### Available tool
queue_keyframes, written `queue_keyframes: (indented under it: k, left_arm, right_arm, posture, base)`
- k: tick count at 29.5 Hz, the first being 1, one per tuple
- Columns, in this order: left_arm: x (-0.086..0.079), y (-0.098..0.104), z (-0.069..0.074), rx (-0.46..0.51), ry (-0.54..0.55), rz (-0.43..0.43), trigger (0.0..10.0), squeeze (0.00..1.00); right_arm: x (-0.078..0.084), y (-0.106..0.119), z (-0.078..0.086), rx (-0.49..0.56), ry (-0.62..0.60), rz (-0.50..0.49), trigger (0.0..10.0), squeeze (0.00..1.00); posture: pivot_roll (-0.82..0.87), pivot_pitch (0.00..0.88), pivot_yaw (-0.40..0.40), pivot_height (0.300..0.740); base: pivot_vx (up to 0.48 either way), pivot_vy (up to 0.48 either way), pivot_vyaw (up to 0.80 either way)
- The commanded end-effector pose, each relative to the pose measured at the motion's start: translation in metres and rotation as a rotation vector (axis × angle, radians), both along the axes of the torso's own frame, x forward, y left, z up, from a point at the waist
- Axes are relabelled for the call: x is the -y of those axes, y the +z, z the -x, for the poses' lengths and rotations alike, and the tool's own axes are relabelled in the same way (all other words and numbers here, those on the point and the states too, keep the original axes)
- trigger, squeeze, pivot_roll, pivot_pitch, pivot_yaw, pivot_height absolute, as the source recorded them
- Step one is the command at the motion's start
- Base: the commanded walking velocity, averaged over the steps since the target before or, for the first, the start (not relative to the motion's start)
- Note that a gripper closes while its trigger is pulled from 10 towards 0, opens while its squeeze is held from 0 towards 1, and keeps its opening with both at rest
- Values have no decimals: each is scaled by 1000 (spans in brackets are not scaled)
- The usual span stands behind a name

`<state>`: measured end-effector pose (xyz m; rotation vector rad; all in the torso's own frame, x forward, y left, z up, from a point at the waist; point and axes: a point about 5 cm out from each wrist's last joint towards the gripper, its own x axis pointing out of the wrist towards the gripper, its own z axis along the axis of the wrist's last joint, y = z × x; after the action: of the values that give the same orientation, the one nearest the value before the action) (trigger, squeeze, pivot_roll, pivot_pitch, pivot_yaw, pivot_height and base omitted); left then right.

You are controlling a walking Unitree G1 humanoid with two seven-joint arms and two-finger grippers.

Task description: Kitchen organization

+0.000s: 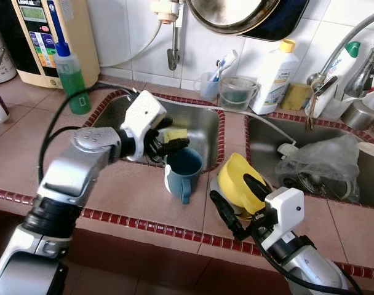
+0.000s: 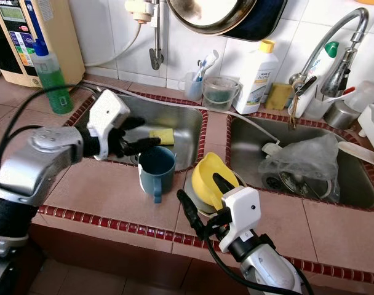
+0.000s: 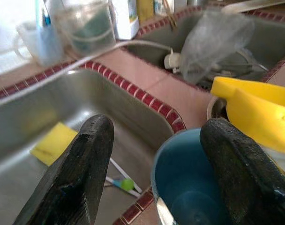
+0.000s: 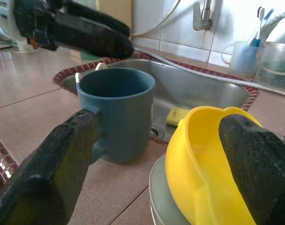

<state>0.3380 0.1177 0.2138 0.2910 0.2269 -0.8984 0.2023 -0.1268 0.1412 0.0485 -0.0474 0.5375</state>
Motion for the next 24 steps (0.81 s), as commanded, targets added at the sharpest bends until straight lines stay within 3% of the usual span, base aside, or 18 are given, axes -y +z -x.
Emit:
queue_keyframes:
  k: [1,8,24]
  left_arm:
    - [5,5,-2,-13,-3,-22,10000,0]
    - [13,3,2,-120,-34,-77,10000,0]
    - [20,6,-1,-140,-34,-142,10000,0]
  right_arm:
    - [-1,3,-1,9,0,3,10000,0]
    - [-3,3,0,2,2,0,10000,0]
    - [-6,1,1,-24,-12,-16,10000,0]
  posture:
    - [76,0,-39,740]
    - [77,0,-38,740]
    - [71,0,-23,740]
  base:
    - [0,0,0]
    - [0,0,0]
    - [0,0,0]
